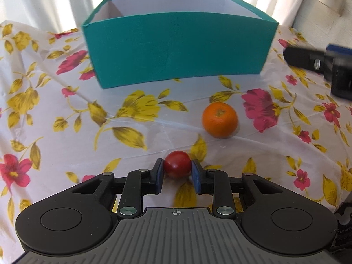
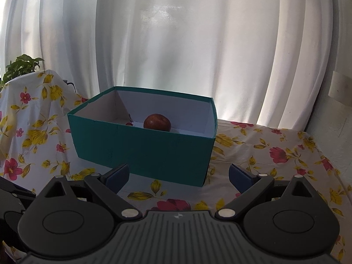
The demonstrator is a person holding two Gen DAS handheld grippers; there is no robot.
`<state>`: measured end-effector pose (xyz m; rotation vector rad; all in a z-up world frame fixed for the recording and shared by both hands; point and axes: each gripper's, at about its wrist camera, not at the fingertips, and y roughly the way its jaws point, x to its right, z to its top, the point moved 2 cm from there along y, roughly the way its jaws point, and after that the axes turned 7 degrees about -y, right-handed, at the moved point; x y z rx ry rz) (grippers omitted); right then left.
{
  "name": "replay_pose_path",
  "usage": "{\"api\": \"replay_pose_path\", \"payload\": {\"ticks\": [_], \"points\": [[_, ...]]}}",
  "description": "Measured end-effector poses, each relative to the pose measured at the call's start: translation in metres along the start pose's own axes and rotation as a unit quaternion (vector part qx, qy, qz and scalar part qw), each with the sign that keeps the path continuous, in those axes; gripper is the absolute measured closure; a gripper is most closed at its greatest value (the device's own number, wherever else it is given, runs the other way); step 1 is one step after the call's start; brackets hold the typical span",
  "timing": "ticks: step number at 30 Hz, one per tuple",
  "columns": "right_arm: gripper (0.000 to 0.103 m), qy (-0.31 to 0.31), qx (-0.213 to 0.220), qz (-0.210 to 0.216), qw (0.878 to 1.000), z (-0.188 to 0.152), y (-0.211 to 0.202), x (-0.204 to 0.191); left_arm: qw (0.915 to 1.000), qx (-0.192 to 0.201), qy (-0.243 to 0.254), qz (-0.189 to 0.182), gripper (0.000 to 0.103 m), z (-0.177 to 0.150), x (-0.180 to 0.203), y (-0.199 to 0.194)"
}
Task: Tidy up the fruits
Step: 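Grasp a cherry tomato with the left gripper while the right gripper grasps the orange tangerine, then drop the cherry tomato into the teal box with the left gripper while the right carries the tangerine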
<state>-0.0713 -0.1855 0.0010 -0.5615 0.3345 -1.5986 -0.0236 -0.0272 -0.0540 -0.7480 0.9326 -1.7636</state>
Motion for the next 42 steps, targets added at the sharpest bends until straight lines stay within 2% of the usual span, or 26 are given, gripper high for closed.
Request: {"api": "replay_pose_path", "payload": {"ticks": [8,13,17,23,26,31,33,42], "points": [[0.007,-0.013,-0.029,0.026,0.999,-0.009,0.017,-0.017,0.9994,0.007,-0.031,0.014,0.073,0.0,-0.022,-0.013],[0.011,-0.023,-0.046,0.046,0.998,-0.015,0.024,-0.029,0.9985,0.009,-0.05,0.023,0.073,0.0,-0.036,-0.019],[0.017,-0.036,-0.064,0.07,0.995,-0.02,0.03,-0.041,0.9976,0.01,-0.064,0.025,0.073,0.002,-0.046,-0.023],[0.034,-0.046,-0.094,0.103,0.989,-0.028,0.048,-0.06,0.9967,0.007,-0.077,0.027,0.073,0.0,-0.051,-0.023],[0.037,-0.051,-0.101,0.111,0.987,-0.029,0.056,-0.067,0.9964,0.003,-0.08,0.028,0.073,-0.001,-0.052,-0.022],[0.051,-0.051,-0.115,0.126,0.984,-0.031,0.07,-0.074,0.9961,0.0,-0.083,0.031,0.073,0.0,-0.053,-0.021],[0.062,-0.047,-0.123,0.132,0.982,-0.033,0.075,-0.076,0.9961,0.0,-0.082,0.032,0.073,0.001,-0.054,-0.02],[0.063,-0.031,-0.111,0.13,0.985,-0.028,0.072,-0.067,0.9967,0.008,-0.075,0.028,0.073,0.011,-0.05,-0.024]]}}
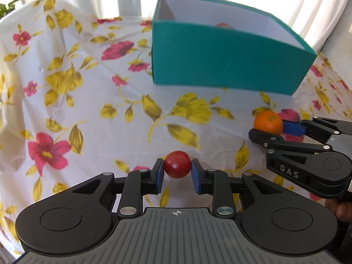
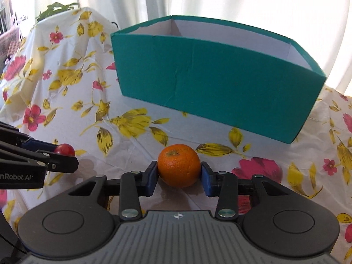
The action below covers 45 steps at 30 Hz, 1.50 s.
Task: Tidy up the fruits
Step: 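Drop the cherry tomato into the teal box with the left gripper while the right carries the tangerine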
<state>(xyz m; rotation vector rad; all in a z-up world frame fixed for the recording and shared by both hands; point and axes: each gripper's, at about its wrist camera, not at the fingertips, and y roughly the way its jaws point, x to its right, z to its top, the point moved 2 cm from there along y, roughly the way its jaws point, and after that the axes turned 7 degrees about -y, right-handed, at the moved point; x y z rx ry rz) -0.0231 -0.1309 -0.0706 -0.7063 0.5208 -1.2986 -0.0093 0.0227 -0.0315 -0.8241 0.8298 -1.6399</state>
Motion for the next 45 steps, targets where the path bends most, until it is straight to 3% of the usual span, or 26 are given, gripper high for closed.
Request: {"api": "replay_pose_path", "payload": {"ticks": [5,12,15,22,33,35,37,38,40,42,45], "points": [[0.063,0.015,0.029,-0.026,0.999,0.015,-0.026,0.02,0.9989,0.04,0.014,-0.017,0.073,0.034,0.015,-0.016],[0.063,0.04,0.068,-0.07,0.994,0.025,-0.064,0.049,0.9898,0.134,0.048,-0.007,0.073,0.108,0.053,-0.034],[0.063,0.044,0.083,-0.089,0.992,0.026,-0.078,0.058,0.9881,0.147,0.045,0.0,0.073,0.134,0.063,-0.022],[0.063,0.049,0.101,-0.124,0.986,0.026,-0.099,0.072,0.9897,0.128,0.043,0.047,0.073,0.158,0.073,0.033],[0.063,0.055,0.118,-0.148,0.98,0.03,-0.113,0.077,0.9951,0.076,0.026,0.057,0.072,0.152,0.067,0.077],[0.063,0.055,0.12,-0.15,0.98,0.032,-0.114,0.077,0.9954,0.074,0.021,0.057,0.065,0.152,0.065,0.079],[0.063,0.055,0.122,-0.15,0.98,0.033,-0.114,0.077,0.9954,0.075,0.015,0.059,0.045,0.152,0.062,0.077],[0.063,0.055,0.122,-0.15,0.98,0.033,-0.113,0.077,0.9952,0.079,0.014,0.056,0.041,0.151,0.061,0.074],[0.063,0.055,0.122,-0.149,0.98,0.035,-0.112,0.077,0.9947,0.09,0.011,0.05,0.02,0.151,0.061,0.064],[0.063,0.055,0.123,-0.148,0.98,0.036,-0.111,0.077,0.9933,0.103,0.006,0.053,0.013,0.151,0.059,0.055],[0.063,0.054,0.125,-0.147,0.98,0.037,-0.111,0.076,0.9934,0.106,-0.002,0.045,0.01,0.151,0.055,0.043]]}}
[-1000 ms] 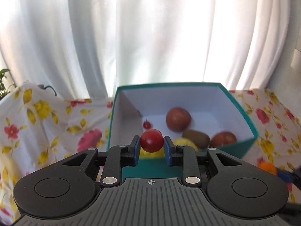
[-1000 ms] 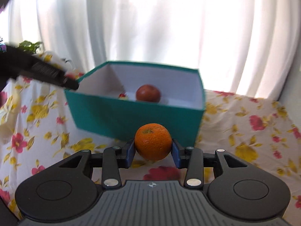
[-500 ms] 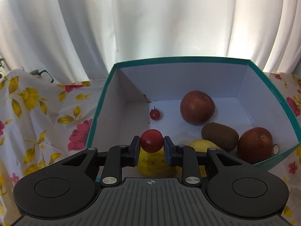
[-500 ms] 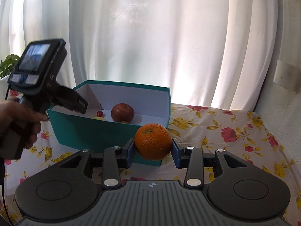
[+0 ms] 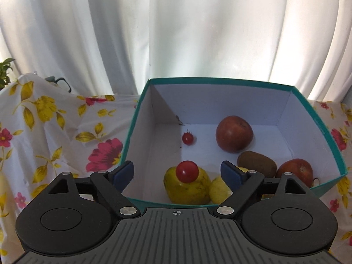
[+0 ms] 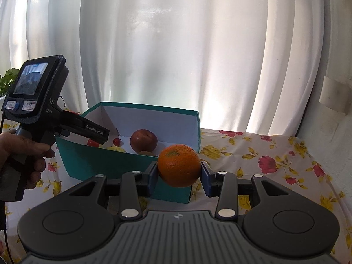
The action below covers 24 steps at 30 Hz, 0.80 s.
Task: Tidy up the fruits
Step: 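Drop the cherry tomato into the teal box with the left gripper while the right carries the tangerine, then lower the tangerine into the teal box and open the right gripper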
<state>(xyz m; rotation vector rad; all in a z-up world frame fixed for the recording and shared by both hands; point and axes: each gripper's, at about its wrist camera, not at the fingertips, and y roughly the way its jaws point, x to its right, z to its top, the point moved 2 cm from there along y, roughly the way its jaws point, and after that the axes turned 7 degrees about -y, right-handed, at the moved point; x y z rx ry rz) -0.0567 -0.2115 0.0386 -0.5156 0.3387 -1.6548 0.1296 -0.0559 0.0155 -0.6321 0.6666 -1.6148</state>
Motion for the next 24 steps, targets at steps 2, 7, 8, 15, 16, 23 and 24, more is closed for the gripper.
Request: {"api": "replay_pose_path", "payload": {"ticks": [2,7,8,15,16,23,24], "points": [[0.063,0.0,0.001,-0.001,1.0,0.001,0.0,0.0,0.9999,-0.007,-0.014,-0.003,0.008,-0.001,-0.005,-0.008],[0.063,0.006,0.005,-0.007,1.0,0.001,0.0,0.003,0.998,0.013,-0.051,-0.034,0.007,-0.002,-0.02,-0.03],[0.063,0.008,0.004,-0.007,1.0,0.001,0.0,0.004,0.9978,0.018,-0.051,-0.038,0.007,-0.002,-0.021,-0.034],[0.063,0.013,0.004,-0.005,1.0,0.002,0.005,0.005,0.997,0.073,-0.024,-0.008,0.007,-0.009,-0.023,-0.056],[0.063,0.013,0.003,-0.003,1.0,0.002,0.006,0.004,0.9961,0.085,-0.018,-0.015,0.007,-0.01,-0.022,-0.06],[0.063,0.007,0.012,0.004,1.0,0.011,0.018,0.003,0.9879,0.1,-0.045,-0.109,0.005,-0.023,-0.03,-0.074],[0.063,0.007,0.013,0.006,1.0,0.013,0.021,0.003,0.9883,0.097,-0.045,-0.109,0.005,-0.025,-0.03,-0.073]]}}
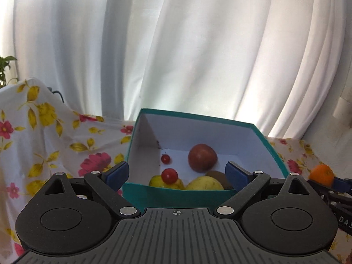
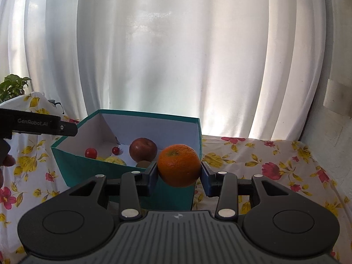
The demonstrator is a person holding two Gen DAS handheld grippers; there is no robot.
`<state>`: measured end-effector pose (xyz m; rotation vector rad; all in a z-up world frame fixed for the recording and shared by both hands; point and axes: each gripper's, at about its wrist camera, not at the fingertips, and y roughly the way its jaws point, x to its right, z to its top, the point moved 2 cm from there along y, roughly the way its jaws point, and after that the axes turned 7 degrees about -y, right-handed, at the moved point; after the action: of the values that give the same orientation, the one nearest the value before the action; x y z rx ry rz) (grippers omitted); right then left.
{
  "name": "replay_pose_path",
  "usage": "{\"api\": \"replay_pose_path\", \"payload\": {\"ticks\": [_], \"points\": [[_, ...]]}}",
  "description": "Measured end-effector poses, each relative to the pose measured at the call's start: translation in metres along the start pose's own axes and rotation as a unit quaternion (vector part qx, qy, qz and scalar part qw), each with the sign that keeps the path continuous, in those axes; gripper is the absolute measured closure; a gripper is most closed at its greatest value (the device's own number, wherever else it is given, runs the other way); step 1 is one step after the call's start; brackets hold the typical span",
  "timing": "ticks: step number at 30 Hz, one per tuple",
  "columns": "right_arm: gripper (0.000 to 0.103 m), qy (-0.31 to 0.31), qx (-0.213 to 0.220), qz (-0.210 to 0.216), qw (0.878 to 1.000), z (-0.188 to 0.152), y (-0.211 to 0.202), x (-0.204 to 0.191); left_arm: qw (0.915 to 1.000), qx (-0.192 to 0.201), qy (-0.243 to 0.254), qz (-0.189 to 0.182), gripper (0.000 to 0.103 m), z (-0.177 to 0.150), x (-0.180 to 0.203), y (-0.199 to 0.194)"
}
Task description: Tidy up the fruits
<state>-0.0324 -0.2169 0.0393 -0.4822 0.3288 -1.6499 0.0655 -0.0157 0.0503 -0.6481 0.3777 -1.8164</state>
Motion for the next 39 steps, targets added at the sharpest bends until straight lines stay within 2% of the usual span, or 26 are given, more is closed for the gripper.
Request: {"api": "replay_pose_path", "payload": {"ticks": [5,11,17,24,29,34,35,36,37,38,39], "points": [[0.063,-0.003,0.002,0.017,1.0,0.01,0.025,-0.005,0.9988,-0.011,0.02,0.043,0.005,-0.007,0.001,0.006],[0.063,-0.014,-0.011,0.046,0.999,0.015,0.064,-0.022,0.9982,-0.027,0.013,0.053,0.005,-0.016,-0.01,0.0],[0.063,-0.006,-0.051,0.064,0.997,0.009,0.1,-0.033,0.9963,-0.038,0.014,0.076,0.005,-0.022,-0.018,0.004],[0.063,0.002,-0.068,0.074,0.995,0.008,0.109,-0.034,0.9948,-0.056,0.025,0.081,0.005,-0.023,-0.01,0.013],[0.063,0.004,-0.075,0.082,0.994,0.009,0.11,-0.033,0.9953,-0.068,0.03,0.062,0.005,-0.025,-0.002,0.013],[0.061,-0.003,-0.079,0.083,0.993,0.01,0.11,-0.033,0.9925,-0.092,0.046,0.066,0.005,-0.029,0.006,0.02],[0.054,-0.002,-0.08,0.078,0.994,0.011,0.109,-0.032,0.9917,-0.1,0.051,0.063,0.005,-0.031,0.008,0.021],[0.037,0.0,-0.082,0.07,0.994,0.011,0.108,-0.031,0.9907,-0.109,0.055,0.06,0.005,-0.033,0.01,0.022],[0.028,0.005,-0.082,0.058,0.995,0.011,0.106,-0.029,0.9895,-0.12,0.056,0.056,0.005,-0.034,0.011,0.024],[0.011,0.013,-0.084,0.05,0.995,0.011,0.103,-0.026,0.9885,-0.131,0.055,0.051,0.005,-0.036,0.013,0.025],[0.006,0.023,-0.084,0.047,0.995,0.011,0.099,-0.022,0.9876,-0.141,0.053,0.044,0.005,-0.038,0.014,0.026]]}}
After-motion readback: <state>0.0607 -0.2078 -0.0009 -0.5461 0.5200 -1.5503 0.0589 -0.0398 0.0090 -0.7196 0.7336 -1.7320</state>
